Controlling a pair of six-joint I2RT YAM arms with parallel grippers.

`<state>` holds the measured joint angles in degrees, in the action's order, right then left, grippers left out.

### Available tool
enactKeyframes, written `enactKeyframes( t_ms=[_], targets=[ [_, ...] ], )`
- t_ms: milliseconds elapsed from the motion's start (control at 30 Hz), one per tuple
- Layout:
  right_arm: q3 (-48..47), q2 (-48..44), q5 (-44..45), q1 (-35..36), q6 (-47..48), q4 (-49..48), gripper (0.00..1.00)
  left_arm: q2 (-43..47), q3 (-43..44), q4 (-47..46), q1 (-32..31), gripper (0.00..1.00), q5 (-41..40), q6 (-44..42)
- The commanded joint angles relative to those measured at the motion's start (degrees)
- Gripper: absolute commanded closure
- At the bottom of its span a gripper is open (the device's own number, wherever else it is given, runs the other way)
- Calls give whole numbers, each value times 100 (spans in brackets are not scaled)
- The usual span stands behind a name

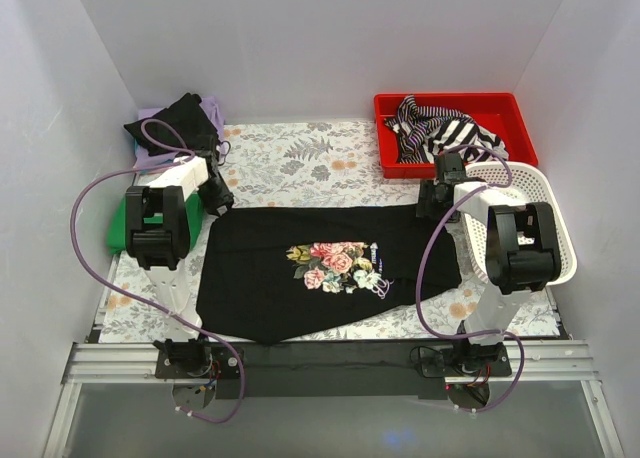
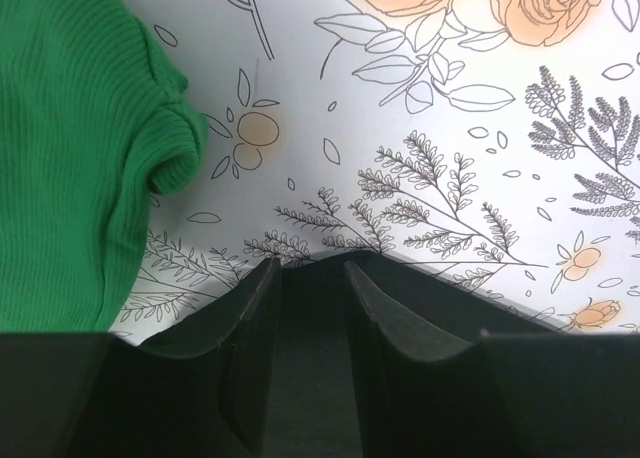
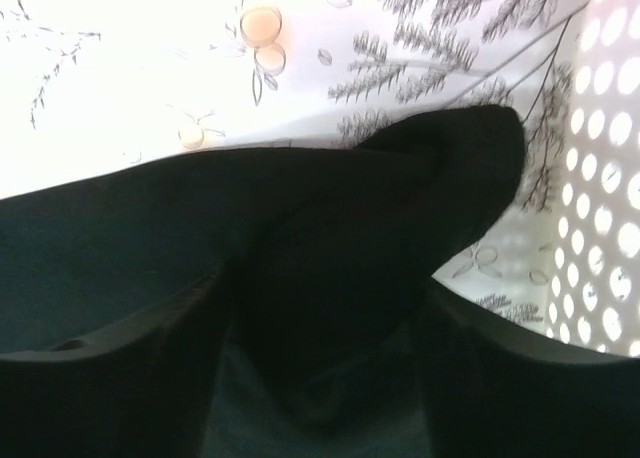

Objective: Fold and stack the t-shirts
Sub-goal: Flatten the tshirt out

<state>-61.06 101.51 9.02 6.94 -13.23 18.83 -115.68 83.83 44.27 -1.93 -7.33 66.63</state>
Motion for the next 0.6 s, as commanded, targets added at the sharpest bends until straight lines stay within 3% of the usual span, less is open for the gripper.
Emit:
enactKeyframes(
  t_ms=[0,100,133,300,567],
  targets=[
    [147,465,-119,-70,-39,-72,34,-113,-95,21,35,71,117,-80],
    [120,509,-233,-79,-21,-81,59,-122,-227,-41,35,85,188,-124],
    [112,518,-295,-70,-13,-90,73,-113,-253,-59,35,100,206,-133],
    [77,492,-418,-70,58,-116,99,133,-350,-252,35,100,495,-229],
    [76,116,-1023,70,304,-134,99,870,-421,-463,35,100,1383,-265]
  ],
)
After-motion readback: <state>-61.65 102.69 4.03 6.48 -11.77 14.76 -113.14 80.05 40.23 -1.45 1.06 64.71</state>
